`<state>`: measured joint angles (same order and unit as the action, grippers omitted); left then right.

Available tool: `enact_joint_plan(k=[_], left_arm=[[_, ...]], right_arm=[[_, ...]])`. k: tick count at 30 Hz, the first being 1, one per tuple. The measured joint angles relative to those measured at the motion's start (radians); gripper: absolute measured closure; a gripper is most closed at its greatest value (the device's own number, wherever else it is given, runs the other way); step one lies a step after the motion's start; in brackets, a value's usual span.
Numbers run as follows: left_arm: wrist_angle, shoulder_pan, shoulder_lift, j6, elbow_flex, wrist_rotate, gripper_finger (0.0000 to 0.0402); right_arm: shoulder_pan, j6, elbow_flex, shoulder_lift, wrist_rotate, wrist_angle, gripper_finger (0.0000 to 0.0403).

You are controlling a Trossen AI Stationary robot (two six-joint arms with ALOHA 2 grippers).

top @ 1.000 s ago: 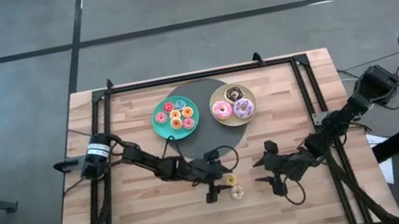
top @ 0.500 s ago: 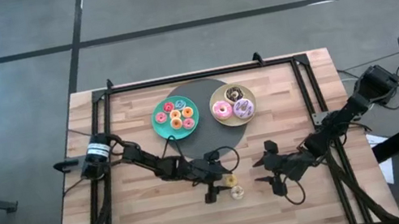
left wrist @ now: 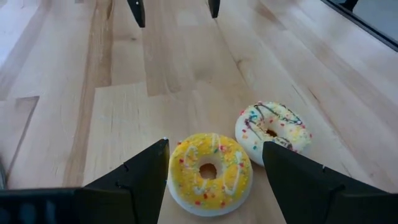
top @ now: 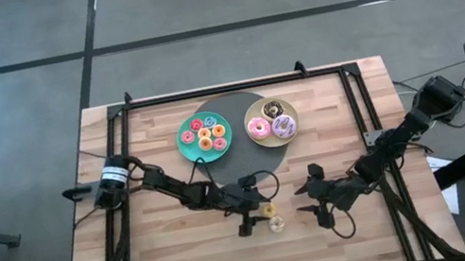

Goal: Pick & Place donuts
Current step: Put the small yellow donut on the green plate

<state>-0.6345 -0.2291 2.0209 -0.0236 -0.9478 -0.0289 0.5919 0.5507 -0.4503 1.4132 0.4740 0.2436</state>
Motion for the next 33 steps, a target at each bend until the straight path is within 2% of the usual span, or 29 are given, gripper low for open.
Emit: enact_joint_plan(k=[7, 21, 28, 33], left_arm=[[0.051, 0.006, 0.0, 0.004, 0.0, -0.002, 0.0168], [0.05, 0.006, 0.002, -0.003, -0.005, 0.007, 0.0168], [0.034, 0.006, 0.066, -0.007, -0.051, 0.001, 0.0168], [0.033, 0.006, 0.067, -0.004, -0.054, 0.0, 0.0168]], right_arm=[[0.0, 0.002, 0.0, 0.0, 0.0, 0.001, 0.0175], [0.0, 0.011, 0.0, 0.0, -0.001, 0.002, 0.0175], [0.0, 0.019, 0.0, 0.0, -0.001, 0.003, 0.0176], [0.001, 0.026, 0.0, 0.0, -0.003, -0.001, 0.0177]])
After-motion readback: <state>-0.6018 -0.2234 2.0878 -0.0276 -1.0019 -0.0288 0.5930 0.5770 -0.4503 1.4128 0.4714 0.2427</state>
